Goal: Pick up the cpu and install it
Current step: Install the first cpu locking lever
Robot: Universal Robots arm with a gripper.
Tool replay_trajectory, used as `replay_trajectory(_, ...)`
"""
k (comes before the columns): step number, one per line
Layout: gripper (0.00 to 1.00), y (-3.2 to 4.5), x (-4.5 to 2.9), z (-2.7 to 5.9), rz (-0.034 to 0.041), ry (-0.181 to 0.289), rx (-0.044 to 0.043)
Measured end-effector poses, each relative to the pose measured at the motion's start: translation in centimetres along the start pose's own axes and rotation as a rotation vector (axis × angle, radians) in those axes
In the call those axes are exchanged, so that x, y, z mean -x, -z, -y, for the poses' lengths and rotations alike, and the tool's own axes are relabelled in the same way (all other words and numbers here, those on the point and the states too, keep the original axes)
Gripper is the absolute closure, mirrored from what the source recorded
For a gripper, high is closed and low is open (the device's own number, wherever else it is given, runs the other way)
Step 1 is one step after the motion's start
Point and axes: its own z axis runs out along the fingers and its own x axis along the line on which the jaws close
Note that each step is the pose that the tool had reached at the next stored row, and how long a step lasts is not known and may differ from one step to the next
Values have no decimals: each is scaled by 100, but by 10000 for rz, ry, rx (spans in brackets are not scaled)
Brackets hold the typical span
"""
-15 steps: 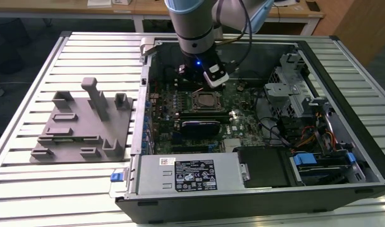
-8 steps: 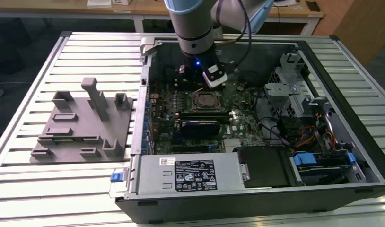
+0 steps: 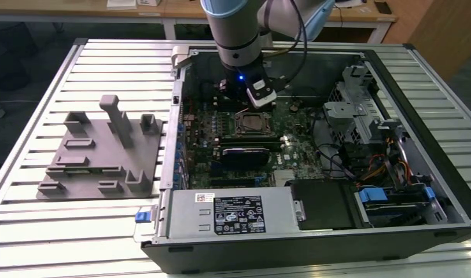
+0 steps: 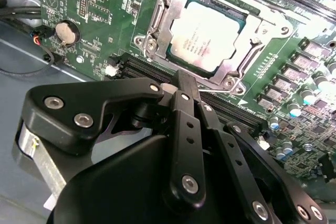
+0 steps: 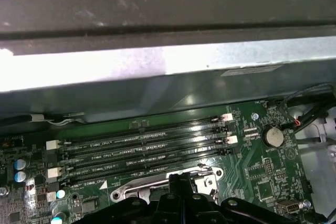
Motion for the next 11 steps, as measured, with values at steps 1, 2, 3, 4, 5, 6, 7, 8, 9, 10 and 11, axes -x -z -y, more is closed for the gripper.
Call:
replay_trajectory(1,89,0,0,0,0,0,-1)
replay_trajectory(2,89,2,0,-1,0,0,-2)
replay_trajectory(3,89,8,2,-2,0,-1,-3)
replay_trajectory(4,89,16,3,-4,0,-1,-1)
replay_trajectory(5,89,29,6,-7,0,-1,-1)
replay_trajectory(6,89,45,10,-11,0,-1,-2)
replay_trajectory(7,89,60,13,-14,1,-1,-2)
replay_trajectory(8,89,67,14,-16,0,-1,-2)
replay_trajectory(9,89,68,14,-16,1,-1,0)
replay_trajectory(10,89,67,14,-17,2,-1,1)
replay_trajectory(11,89,66,13,-21,1,-3,0)
